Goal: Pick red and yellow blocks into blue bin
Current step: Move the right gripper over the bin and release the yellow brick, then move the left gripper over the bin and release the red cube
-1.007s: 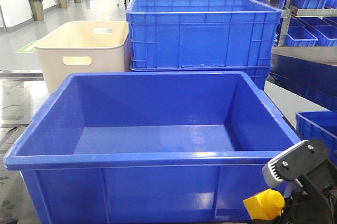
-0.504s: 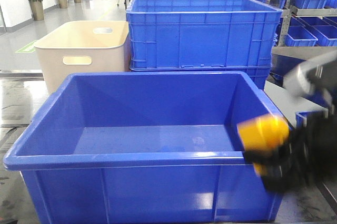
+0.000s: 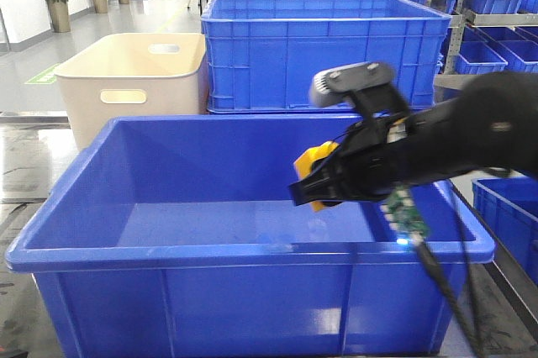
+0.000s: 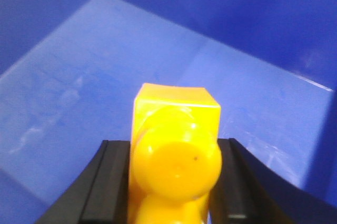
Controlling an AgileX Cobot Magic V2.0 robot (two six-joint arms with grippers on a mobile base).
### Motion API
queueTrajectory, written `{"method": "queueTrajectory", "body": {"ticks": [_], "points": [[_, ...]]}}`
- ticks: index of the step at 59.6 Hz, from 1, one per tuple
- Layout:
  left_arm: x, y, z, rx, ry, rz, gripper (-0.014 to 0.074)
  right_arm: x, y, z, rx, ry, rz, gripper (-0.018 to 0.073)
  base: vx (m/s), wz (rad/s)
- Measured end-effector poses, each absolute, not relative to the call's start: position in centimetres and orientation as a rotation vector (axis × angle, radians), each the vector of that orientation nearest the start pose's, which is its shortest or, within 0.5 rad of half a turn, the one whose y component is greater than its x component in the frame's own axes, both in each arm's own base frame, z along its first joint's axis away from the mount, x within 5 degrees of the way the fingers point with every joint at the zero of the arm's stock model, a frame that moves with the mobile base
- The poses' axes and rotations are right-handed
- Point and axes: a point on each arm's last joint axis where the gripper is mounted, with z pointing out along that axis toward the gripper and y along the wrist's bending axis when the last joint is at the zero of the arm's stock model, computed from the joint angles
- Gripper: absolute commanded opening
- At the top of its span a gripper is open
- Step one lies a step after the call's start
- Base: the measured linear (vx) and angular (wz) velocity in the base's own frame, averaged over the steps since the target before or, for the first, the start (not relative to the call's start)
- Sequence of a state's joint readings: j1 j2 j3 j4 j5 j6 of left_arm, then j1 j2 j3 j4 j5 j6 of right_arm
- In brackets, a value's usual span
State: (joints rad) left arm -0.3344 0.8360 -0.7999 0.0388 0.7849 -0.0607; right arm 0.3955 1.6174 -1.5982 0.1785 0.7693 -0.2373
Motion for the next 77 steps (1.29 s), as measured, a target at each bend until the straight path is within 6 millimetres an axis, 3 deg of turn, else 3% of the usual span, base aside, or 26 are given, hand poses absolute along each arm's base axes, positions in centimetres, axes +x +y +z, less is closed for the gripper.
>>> {"method": "queueTrajectory", "body": {"ticks": [8, 18, 23, 32, 40, 48, 61, 69, 77], "points": [[14.8, -4.9, 33.2, 0.332, 2.285, -0.157, 0.024, 35.7, 16.1, 36.5, -0.649, 2.241, 0.28, 0.0447, 0.0, 0.0], [14.8, -4.9, 33.2, 0.332, 2.285, -0.157, 0.024, 36.2, 16.3, 35.8, -0.651, 2.258, 0.277, 0.0605, 0.0, 0.0], [14.8, -4.9, 33.2, 0.332, 2.285, -0.157, 0.024, 36.1, 16.2, 36.0, -0.652, 2.248, 0.267, 0.0639, 0.0, 0.0], [14.8, -4.9, 33.2, 0.332, 2.285, -0.157, 0.024, 35.3, 15.7, 37.3, -0.66, 2.223, 0.243, 0.0624, 0.0, 0.0], [14.8, -4.9, 33.2, 0.332, 2.284, -0.157, 0.024, 32.6, 14.7, 40.3, -0.668, 2.163, 0.253, 0.058, 0.0, 0.0], [14.9, -5.0, 34.0, 0.329, 2.254, -0.166, 0.024, 28.3, 13.5, 42.2, -0.701, 2.063, 0.273, 0.0538, 0.0, 0.0], [16.2, -6.3, 40.8, 0.461, 2.025, -0.239, 0.0244, 22.2, 11.0, 41.2, -0.704, 2.022, 0.27, 0.052, 0.0, 0.0], [19.9, -8.4, 42.9, 0.559, 1.976, -0.289, 0.0245, 19.8, 9.9, 40.3, -0.704, 2.023, 0.271, 0.052, 0.0, 0.0], [25.6, -10.4, 42.2, 0.58, 2.005, -0.286, 0.0245, 18.7, 9.5, 40.1, -0.699, 2.011, 0.271, 0.052, 0.0, 0.0]]}}
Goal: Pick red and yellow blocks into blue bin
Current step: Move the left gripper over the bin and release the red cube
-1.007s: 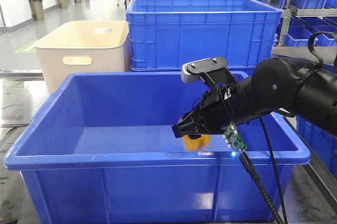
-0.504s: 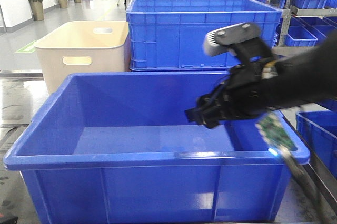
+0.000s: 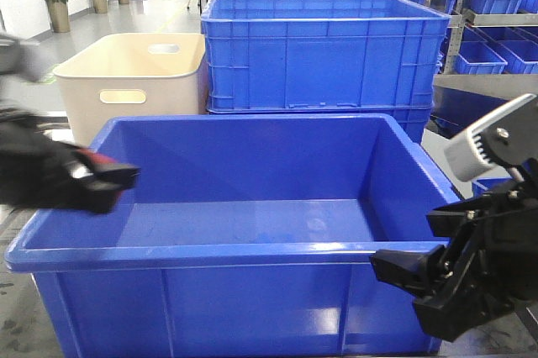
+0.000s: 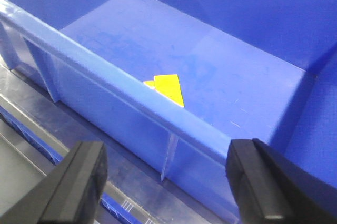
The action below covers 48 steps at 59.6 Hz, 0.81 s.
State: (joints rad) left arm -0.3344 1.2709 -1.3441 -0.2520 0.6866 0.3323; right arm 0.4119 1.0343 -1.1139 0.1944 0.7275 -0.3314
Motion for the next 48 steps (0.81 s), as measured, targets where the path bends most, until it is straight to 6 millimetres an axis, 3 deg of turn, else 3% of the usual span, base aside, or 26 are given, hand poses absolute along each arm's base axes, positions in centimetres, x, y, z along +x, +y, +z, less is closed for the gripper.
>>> {"method": "queueTrajectory", "body": {"ticks": [10, 20, 31, 40, 48], "points": [[31.7, -12.5, 39.9, 0.584, 2.066, -0.285, 0.0274, 18.7, 9.4, 40.1, -0.698, 2.007, 0.271, 0.052, 0.0, 0.0], [34.9, -13.6, 37.3, 0.597, 2.138, -0.285, 0.0449, 18.7, 9.4, 40.1, -0.696, 2.004, 0.269, 0.052, 0.0, 0.0], [35.2, -13.7, 36.9, 0.599, 2.152, -0.288, 0.0623, 18.7, 9.4, 40.1, -0.695, 2.003, 0.269, 0.052, 0.0, 0.0], [34.0, -13.4, 38.4, 0.596, 2.126, -0.296, 0.0627, 18.7, 9.4, 40.1, -0.695, 2.003, 0.269, 0.052, 0.0, 0.0], [31.4, -12.6, 41.4, 0.6, 2.074, -0.304, 0.0621, 18.7, 9.4, 40.1, -0.695, 2.003, 0.269, 0.052, 0.0, 0.0]]}}
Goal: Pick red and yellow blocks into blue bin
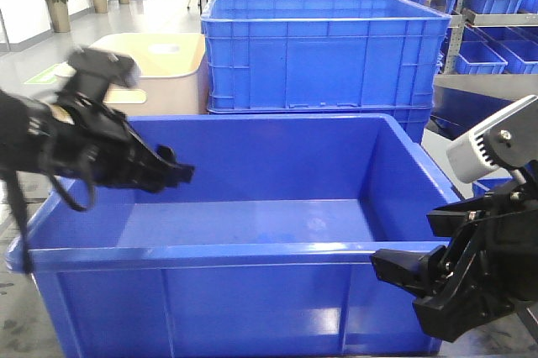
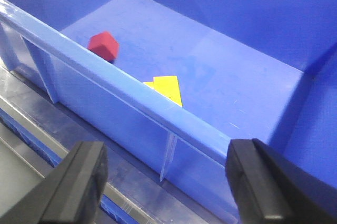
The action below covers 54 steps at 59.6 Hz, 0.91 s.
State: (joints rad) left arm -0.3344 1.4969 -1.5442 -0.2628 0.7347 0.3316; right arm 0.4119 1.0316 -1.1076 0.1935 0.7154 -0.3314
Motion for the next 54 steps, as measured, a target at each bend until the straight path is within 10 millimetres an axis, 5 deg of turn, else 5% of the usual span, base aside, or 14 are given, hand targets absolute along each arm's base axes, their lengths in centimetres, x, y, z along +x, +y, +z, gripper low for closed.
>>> {"method": "queueTrajectory", "body": {"ticks": [13, 21, 38, 54], "points": [[25.4, -10.7, 45.4, 0.586, 2.05, -0.345, 0.0589, 18.4, 9.4, 39.6, -0.707, 2.065, 0.28, 0.052, 0.0, 0.0], [21.3, -9.3, 45.7, 0.57, 2.024, -0.354, 0.0587, 17.5, 9.1, 39.3, -0.73, 2.132, 0.287, 0.0507, 0.0, 0.0], [13.3, -6.5, 40.7, 0.556, 2.038, -0.356, 0.0587, 14.9, 7.6, 34.9, -0.657, 2.221, 0.285, 0.0471, 0.0, 0.0], [9.4, -4.4, 35.3, 0.434, 2.078, -0.313, 0.0587, 13.1, 5.5, 30.9, -0.474, 2.31, 0.175, 0.0471, 0.0, 0.0]]}}
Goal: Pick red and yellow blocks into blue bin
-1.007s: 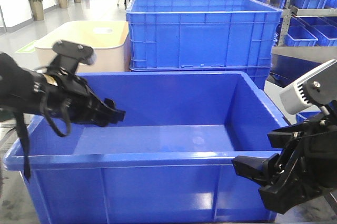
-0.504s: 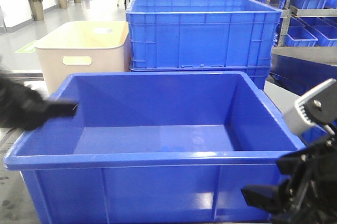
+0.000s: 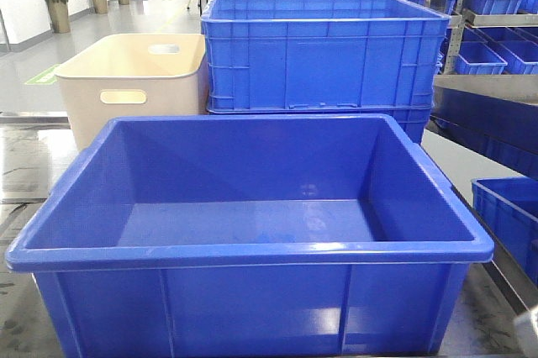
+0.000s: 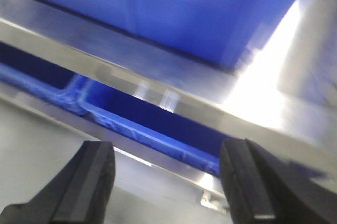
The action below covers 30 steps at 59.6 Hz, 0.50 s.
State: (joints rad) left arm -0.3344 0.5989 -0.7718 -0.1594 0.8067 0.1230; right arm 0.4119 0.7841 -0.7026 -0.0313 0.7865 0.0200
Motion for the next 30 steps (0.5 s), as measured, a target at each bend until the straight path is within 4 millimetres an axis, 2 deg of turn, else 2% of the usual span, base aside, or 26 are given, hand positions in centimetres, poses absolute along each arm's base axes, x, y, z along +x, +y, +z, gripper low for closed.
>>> {"method": "queueTrajectory", "body": {"ticks": [9, 14, 20, 30], "points": [[9.2, -3.4, 33.3, 0.306, 2.116, -0.253, 0.0583, 12.8, 5.0, 30.4, -0.409, 2.321, 0.152, 0.0468, 0.0, 0.0], [9.4, -3.1, 32.7, 0.274, 2.127, -0.221, 0.0553, 12.8, 5.0, 30.5, -0.399, 2.321, 0.153, 0.0439, 0.0, 0.0], [9.5, -3.0, 32.5, 0.248, 2.127, -0.207, 0.0475, 12.8, 5.0, 30.5, -0.396, 2.321, 0.152, 0.0363, 0.0, 0.0], [9.6, -3.0, 32.7, 0.238, 2.11, -0.208, 0.0277, 12.8, 5.0, 30.5, -0.389, 2.322, 0.154, 0.0185, 0.0, 0.0]]}}
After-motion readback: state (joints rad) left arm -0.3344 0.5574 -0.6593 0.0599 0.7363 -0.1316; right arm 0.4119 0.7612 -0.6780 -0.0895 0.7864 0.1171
